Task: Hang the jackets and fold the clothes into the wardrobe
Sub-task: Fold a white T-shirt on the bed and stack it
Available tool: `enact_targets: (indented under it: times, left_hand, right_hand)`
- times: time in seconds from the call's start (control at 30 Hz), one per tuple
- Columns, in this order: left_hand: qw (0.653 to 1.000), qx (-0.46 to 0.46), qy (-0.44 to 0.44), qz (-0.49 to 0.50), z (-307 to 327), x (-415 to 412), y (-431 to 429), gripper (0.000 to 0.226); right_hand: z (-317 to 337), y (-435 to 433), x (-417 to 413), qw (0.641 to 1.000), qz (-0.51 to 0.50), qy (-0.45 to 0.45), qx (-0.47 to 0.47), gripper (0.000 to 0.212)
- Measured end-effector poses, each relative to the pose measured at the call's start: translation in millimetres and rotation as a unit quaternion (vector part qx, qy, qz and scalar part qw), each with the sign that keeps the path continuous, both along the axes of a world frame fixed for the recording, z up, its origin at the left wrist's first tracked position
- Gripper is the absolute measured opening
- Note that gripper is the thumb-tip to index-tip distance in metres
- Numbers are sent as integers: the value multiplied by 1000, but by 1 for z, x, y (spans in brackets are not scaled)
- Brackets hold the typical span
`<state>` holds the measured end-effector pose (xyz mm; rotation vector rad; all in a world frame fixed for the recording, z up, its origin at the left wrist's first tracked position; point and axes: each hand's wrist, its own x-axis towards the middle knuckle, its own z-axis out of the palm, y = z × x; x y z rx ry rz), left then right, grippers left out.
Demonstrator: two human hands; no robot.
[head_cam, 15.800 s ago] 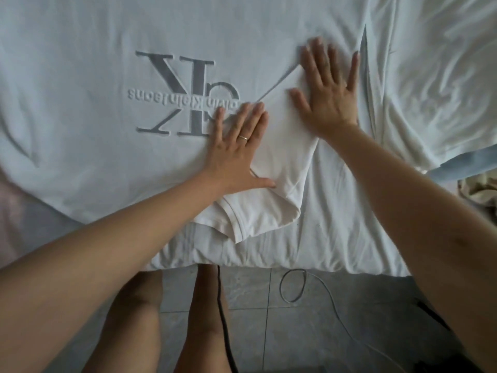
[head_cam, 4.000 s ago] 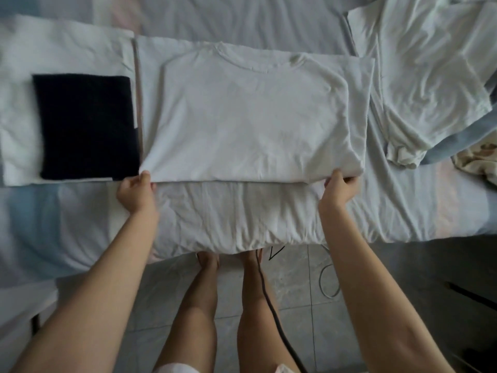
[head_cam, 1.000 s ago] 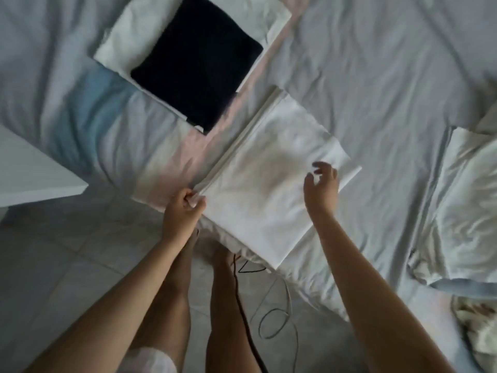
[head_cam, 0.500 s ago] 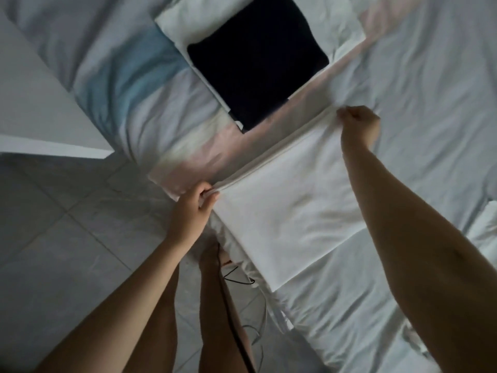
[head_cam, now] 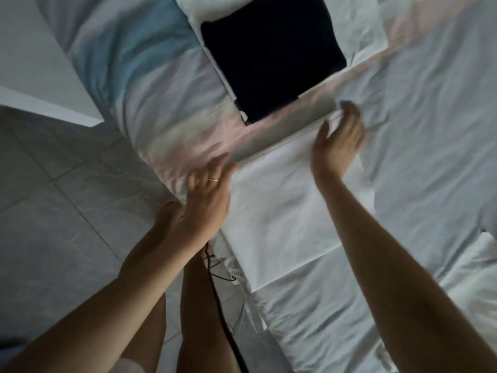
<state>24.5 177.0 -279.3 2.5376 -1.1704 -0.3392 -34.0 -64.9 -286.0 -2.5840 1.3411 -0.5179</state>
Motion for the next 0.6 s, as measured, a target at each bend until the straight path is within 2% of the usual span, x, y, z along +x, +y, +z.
enact_targets:
  times: [0.03,0.07,0.13,0.17,0.2,0.33,0.47,0.53,0.6]
  left_hand:
    - [998,13,-4,-63,-5,-3,-3,49]
    - [993,38,-8,-110,-11,-2,-3,51]
    - [984,92,-8,-152,-25,6,1,56]
    - [980,115,-14,-162,-32,10,4,60]
    - [976,135,-24,-167,-37,15,6,64]
    - [976,153,-26,-154,-41,12,5,70]
    - [974,171,-8,-150,-30,8,0,69]
    - [977,172,-10,-128,-20,2,-8,69]
    - [976,175,-28,-129,-9,-11,-21,73]
  right_hand:
    - [-4,22,-6,994,109,4,4,47]
    - [-8,46,-12,972,229,42,22,51]
    - [-17,74,-30,889,432,151,23,58]
    - [-23,71,-38,860,477,183,12,58]
    - [-26,57,-39,855,474,208,6,58]
    - [-28,-20,-38,922,263,282,36,61]
    - [-13,-43,-39,957,65,277,64,60]
    - [-4,-21,-46,969,44,242,27,60]
    - [0,21,-70,967,149,206,10,57]
